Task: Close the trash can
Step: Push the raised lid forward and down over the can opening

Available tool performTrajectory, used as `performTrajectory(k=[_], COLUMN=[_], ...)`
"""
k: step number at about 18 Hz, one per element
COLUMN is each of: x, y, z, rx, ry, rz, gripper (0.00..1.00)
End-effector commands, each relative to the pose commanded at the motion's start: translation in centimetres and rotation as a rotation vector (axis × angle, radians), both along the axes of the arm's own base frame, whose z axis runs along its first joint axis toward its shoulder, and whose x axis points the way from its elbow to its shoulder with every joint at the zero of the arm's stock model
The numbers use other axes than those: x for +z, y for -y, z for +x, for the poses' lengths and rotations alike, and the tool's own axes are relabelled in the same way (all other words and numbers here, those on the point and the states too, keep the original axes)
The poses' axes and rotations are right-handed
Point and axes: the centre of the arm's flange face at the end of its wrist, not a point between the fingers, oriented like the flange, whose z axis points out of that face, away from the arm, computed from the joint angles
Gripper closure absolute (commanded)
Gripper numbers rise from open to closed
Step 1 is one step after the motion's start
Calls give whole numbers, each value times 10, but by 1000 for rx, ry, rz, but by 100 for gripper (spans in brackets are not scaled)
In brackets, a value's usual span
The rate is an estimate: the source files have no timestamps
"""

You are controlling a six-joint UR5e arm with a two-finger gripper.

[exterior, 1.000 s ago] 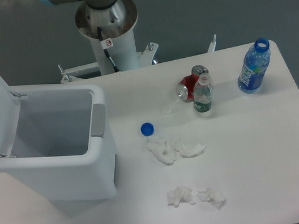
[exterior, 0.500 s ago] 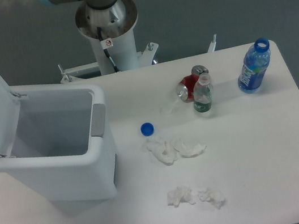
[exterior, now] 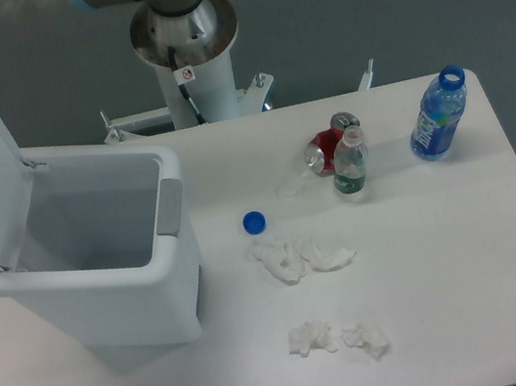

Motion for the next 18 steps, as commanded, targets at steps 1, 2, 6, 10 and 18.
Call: performTrajectory(k=[1,2,6,10,18], x=[0,0,-5,-15,-35], y=[1,2,4,7,14], z=[-6,-11,-32,-41,-77], rx=[12,22,60,79,112], ry=[0,-1,3,10,8], rz=[0,0,-6,-22,-58], gripper=[100,100,100,100,100])
